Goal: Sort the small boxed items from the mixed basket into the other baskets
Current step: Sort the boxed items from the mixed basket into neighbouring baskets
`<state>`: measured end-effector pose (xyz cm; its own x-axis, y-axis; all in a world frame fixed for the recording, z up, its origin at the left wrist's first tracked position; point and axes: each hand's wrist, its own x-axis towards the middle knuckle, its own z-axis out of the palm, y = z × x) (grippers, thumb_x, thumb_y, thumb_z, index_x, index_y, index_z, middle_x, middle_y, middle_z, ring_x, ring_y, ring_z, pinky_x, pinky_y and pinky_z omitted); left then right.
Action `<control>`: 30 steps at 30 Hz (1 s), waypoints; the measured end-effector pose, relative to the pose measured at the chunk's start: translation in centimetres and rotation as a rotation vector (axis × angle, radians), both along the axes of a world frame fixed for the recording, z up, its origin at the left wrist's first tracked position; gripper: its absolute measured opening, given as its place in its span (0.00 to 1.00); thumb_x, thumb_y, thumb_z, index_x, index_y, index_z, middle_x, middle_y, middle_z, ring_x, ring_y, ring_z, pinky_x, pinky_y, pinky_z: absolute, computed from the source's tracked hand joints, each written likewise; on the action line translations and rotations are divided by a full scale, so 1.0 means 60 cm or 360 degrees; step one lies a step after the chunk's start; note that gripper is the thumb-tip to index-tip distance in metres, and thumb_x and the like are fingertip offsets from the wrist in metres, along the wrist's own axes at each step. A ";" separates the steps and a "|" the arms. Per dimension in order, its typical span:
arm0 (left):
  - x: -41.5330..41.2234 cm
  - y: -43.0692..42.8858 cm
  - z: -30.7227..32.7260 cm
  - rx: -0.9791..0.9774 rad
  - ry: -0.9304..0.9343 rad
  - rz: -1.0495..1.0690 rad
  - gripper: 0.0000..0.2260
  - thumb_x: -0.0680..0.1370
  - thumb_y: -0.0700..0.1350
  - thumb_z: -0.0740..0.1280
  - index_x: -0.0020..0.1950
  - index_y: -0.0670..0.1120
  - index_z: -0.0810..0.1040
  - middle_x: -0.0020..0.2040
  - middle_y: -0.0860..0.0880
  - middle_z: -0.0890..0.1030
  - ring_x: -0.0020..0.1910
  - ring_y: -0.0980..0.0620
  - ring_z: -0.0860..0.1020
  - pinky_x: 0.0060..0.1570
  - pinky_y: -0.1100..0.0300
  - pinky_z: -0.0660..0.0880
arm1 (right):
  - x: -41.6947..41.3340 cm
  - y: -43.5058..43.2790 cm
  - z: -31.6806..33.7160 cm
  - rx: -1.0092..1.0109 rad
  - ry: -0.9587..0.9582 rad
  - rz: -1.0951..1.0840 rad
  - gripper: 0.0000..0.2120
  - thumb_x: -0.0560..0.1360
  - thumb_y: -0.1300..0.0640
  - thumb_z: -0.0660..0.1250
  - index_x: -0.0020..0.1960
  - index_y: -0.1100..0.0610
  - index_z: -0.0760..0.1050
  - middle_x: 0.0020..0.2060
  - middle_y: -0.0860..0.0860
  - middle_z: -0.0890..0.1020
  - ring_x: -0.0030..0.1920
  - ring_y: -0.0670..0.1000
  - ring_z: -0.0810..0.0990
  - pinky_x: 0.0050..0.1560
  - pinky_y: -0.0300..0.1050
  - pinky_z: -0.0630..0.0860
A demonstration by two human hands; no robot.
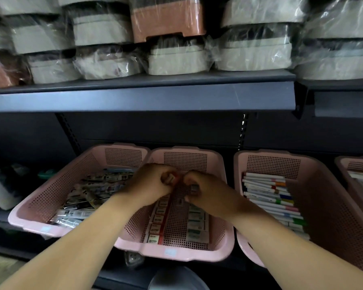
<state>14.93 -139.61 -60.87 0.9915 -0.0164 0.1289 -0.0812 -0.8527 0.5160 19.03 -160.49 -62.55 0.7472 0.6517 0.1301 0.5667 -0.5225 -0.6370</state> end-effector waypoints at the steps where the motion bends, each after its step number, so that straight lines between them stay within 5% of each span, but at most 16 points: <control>1: 0.000 0.008 -0.003 0.0130 0.0018 -0.0057 0.15 0.74 0.47 0.77 0.58 0.60 0.85 0.48 0.62 0.86 0.49 0.68 0.81 0.50 0.65 0.78 | 0.005 -0.005 0.001 -0.0033 -0.0062 -0.0026 0.15 0.75 0.51 0.72 0.60 0.45 0.74 0.57 0.42 0.81 0.58 0.44 0.79 0.58 0.42 0.76; 6: 0.003 0.029 -0.021 0.0565 0.0153 -0.0172 0.11 0.74 0.47 0.73 0.52 0.62 0.83 0.51 0.62 0.84 0.51 0.61 0.81 0.50 0.63 0.76 | 0.021 -0.030 0.000 -0.0046 -0.0014 -0.0163 0.08 0.76 0.52 0.70 0.53 0.42 0.75 0.47 0.39 0.79 0.47 0.41 0.79 0.41 0.32 0.69; 19: 0.017 0.038 -0.071 0.0694 0.0106 -0.0127 0.12 0.80 0.45 0.69 0.58 0.60 0.85 0.60 0.57 0.84 0.59 0.52 0.81 0.56 0.63 0.73 | 0.032 -0.032 -0.009 -0.0029 0.0022 -0.0167 0.06 0.77 0.53 0.70 0.50 0.43 0.75 0.41 0.38 0.76 0.41 0.38 0.76 0.38 0.33 0.67; 30: 0.019 0.039 -0.078 0.0727 0.0051 -0.0051 0.10 0.79 0.45 0.67 0.54 0.56 0.86 0.56 0.54 0.85 0.56 0.52 0.82 0.58 0.60 0.76 | 0.028 -0.032 -0.008 -0.0055 -0.0019 -0.0180 0.05 0.76 0.54 0.70 0.49 0.45 0.77 0.41 0.40 0.78 0.42 0.39 0.77 0.40 0.33 0.69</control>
<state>16.06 -137.28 -65.53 0.9929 -0.0953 0.0706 -0.1015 -0.9907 0.0903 20.72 -162.43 -63.04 0.8149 0.5675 0.1180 0.5101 -0.6054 -0.6110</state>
